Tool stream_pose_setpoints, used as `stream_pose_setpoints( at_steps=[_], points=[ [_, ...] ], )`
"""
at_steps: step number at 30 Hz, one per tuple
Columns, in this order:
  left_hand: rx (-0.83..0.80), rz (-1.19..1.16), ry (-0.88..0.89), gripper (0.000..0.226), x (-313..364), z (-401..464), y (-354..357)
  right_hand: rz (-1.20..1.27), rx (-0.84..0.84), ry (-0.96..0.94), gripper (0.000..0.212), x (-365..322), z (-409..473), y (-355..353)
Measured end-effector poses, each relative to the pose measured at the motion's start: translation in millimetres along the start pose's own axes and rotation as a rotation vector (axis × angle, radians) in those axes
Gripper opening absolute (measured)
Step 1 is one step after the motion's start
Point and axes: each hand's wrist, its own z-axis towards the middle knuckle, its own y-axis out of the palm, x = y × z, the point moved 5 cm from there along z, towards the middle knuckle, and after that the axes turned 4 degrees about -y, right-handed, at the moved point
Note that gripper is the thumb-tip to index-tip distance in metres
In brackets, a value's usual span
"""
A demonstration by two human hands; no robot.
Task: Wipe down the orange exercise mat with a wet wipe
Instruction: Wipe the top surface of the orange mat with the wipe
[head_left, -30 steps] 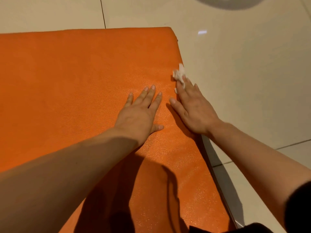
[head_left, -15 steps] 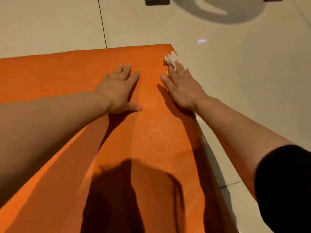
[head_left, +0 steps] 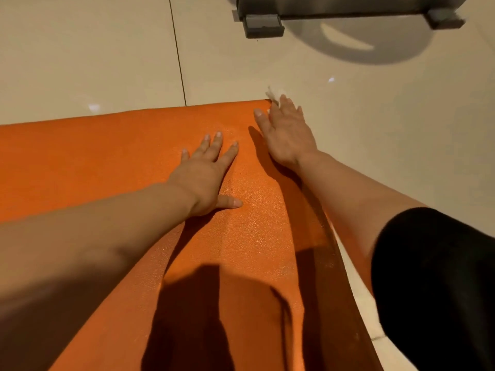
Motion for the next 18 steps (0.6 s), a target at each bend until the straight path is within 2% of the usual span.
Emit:
stream_pose_setpoints(
  at_steps=[3, 6, 8, 10, 12, 15, 18],
  points=[
    [0.006, -0.001, 0.000, 0.113, 1, 0, 1, 0.013, -0.046, -0.119, 0.062, -31, 8, 7],
    [0.008, -0.017, 0.004, 0.113, 2, -1, 2, -0.030, -0.083, -0.212, 0.060, -33, 10, 5],
    [0.000, -0.025, 0.006, 0.113, 1, -1, 1, -0.066, -0.055, -0.182, 0.060, -17, 10, 0],
    [-0.009, -0.019, 0.002, 0.113, 1, -1, 0, -0.078, -0.034, -0.072, 0.062, -4, 11, -3],
    [-0.013, -0.005, -0.003, 0.113, 3, 0, -1, -0.118, -0.044, -0.012, 0.065, -14, 12, 1],
    [-0.019, 0.012, -0.014, 0.113, 3, -1, -3, -0.027, -0.088, -0.127, 0.063, -56, 9, 14],
    [-0.024, 0.017, -0.028, 0.112, 5, -2, -4, 0.001, -0.093, -0.178, 0.060, -50, 5, 12]
  ],
)
